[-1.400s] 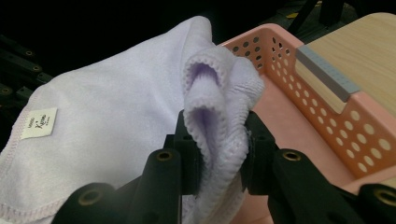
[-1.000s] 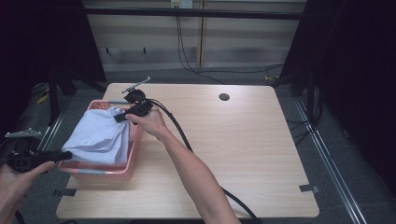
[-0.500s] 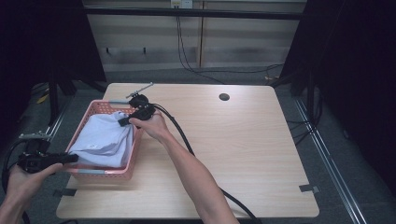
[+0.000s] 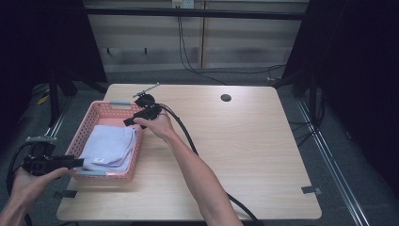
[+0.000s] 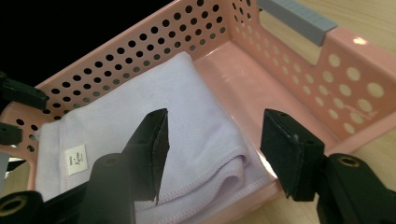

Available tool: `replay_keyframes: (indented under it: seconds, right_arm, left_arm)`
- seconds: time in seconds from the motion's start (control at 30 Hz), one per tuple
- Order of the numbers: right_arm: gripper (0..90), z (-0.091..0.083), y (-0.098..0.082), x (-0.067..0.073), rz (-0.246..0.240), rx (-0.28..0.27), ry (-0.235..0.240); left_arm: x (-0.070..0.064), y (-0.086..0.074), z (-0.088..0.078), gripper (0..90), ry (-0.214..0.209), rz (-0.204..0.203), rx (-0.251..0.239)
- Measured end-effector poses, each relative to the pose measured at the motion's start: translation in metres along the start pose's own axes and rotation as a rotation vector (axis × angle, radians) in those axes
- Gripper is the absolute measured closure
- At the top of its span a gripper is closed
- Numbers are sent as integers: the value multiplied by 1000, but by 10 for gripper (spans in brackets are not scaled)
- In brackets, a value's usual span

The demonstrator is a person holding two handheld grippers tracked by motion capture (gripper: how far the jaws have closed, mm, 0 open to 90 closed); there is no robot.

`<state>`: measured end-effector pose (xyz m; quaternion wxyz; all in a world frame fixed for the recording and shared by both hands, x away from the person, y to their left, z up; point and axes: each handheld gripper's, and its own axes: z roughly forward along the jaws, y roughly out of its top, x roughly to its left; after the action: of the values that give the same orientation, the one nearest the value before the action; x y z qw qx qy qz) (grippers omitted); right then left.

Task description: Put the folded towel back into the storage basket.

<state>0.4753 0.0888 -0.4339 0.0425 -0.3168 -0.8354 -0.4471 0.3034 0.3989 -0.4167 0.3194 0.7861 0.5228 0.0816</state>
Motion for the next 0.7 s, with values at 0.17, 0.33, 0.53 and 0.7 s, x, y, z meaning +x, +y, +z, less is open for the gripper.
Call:
replay_keyframes:
  seconds: [0.17,0.33,0.53,0.7]
  right_arm:
    - [386,-9,0,3,-11,-33,11]
    - [381,-28,-6,5,-48,-60,37]
    - [382,-61,-21,5,-71,-99,41]
    - [385,-83,-34,5,-83,-108,28]
  left_arm:
    - [-6,4,-8,387,-11,4,-38]
    - [-30,5,-12,407,-34,8,-138]
    - [-56,5,-12,429,-62,23,-201]
    - [-87,7,-3,452,-93,70,-212]
